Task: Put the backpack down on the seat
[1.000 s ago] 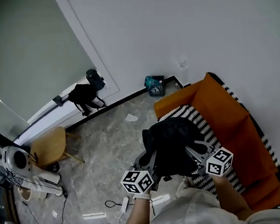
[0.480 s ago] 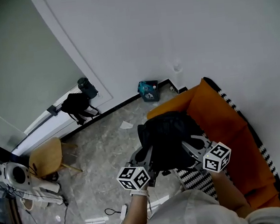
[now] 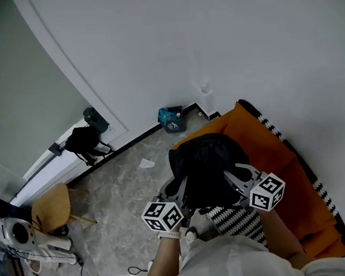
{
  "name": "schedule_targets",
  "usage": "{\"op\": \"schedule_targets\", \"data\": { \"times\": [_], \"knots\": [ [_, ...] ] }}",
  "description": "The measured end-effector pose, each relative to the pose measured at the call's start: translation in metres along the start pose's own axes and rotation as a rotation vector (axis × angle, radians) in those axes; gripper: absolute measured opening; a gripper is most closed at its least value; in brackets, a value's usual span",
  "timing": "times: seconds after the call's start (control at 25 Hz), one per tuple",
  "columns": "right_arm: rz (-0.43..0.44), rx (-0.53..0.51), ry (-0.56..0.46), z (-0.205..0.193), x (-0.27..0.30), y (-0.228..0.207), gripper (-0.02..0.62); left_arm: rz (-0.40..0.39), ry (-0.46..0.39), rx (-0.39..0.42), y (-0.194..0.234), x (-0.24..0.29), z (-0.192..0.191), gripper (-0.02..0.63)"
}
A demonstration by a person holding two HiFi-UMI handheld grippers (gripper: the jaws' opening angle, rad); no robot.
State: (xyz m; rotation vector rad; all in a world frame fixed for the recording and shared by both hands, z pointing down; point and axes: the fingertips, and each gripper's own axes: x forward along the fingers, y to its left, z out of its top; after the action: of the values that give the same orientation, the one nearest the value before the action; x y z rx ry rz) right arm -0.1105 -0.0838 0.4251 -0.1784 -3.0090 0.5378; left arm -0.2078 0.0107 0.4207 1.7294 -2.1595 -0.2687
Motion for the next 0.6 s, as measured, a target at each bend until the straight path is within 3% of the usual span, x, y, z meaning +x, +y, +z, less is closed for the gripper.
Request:
{"op": "schedule_targets", "data": {
  "times": [0.32, 0.6],
  "knots": [
    [-0.13, 0.014, -0.028, 0.012, -0.007, -0.036, 0.052, -0.12, 0.047, 0.013, -0.003, 0.054, 0.006, 0.061],
    [-0.293, 0.041, -0.027, 0.01, -0.002, -0.09, 0.052, -0.261, 0.137, -0.011, 0.008, 0.125, -0.005, 0.061]
  ]
}}
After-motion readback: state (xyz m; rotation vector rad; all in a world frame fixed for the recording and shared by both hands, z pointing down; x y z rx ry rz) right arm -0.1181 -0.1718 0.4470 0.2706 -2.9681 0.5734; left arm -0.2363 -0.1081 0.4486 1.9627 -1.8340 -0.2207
